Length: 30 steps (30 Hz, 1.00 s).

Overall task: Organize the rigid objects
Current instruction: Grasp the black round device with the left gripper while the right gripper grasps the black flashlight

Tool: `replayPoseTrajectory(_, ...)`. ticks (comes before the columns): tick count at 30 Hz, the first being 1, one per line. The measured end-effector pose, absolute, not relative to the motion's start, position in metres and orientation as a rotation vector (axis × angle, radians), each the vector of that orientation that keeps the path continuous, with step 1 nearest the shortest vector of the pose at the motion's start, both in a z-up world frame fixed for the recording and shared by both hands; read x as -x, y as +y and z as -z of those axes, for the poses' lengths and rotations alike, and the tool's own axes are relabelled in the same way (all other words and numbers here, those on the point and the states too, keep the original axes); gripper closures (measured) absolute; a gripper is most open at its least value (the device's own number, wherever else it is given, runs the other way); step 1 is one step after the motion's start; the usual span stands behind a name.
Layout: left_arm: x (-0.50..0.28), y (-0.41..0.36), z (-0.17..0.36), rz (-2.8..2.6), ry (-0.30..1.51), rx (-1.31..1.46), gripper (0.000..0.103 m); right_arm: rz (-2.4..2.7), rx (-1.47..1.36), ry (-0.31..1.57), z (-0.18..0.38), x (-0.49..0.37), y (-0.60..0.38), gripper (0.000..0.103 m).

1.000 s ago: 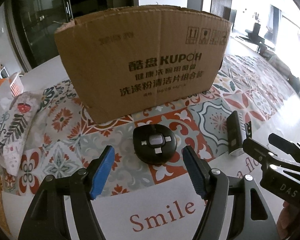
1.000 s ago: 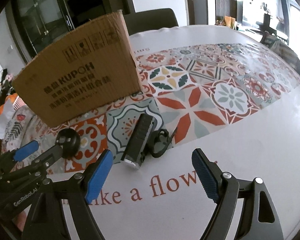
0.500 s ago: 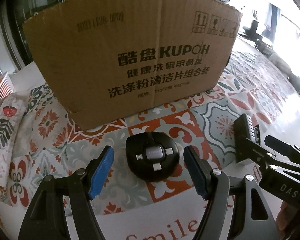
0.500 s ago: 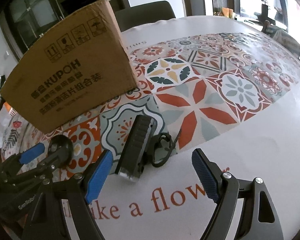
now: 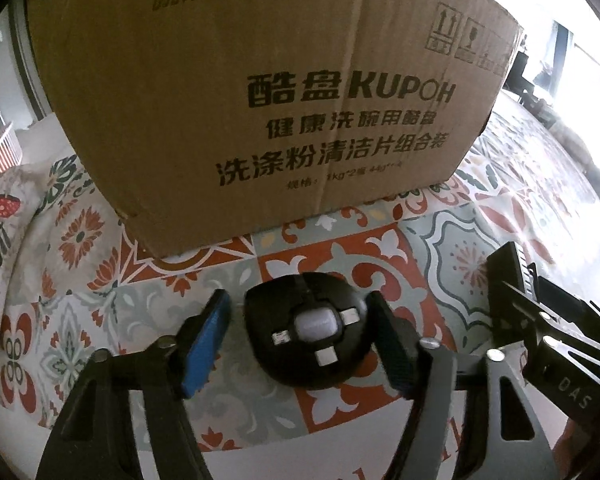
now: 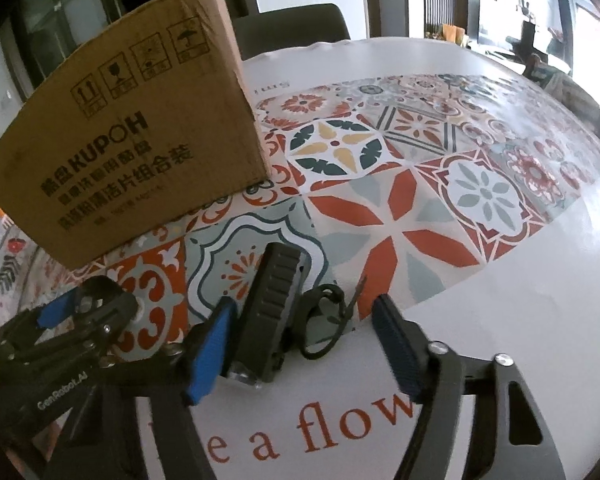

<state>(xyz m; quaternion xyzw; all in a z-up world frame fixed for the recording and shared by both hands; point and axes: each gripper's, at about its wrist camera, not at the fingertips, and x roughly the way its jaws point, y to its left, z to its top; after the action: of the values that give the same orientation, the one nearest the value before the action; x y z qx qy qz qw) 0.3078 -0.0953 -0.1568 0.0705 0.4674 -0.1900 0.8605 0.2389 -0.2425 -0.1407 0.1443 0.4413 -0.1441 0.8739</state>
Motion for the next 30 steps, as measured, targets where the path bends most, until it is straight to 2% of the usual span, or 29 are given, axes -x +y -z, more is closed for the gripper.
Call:
replayPoseTrajectory(4,-0.308,-0.097,0.157,0.387,0.974,-0.151,0.044,0.292,-0.29,0.922,0.139,-0.239,-0.242,0.058)
replayPoseTrajectory(10,-0.301,-0.099,0.157,0.382,0.977,-0.15,0.044,0.278,-0.259,0.913,0.137,-0.237,-0.24,0.066)
replayPoseTrajectory(21,-0.282,-0.091,0.15,0.38,0.982,-0.113,0.044,0.237,-0.249,0.862,0.123,-0.224,-0.237,0.066)
replayPoseTrajectory(30,-0.265,-0.082,0.124,0.368,0.927,-0.113,0.045,0.207,-0.243,0.826,0.105,-0.214,-0.231,0.066)
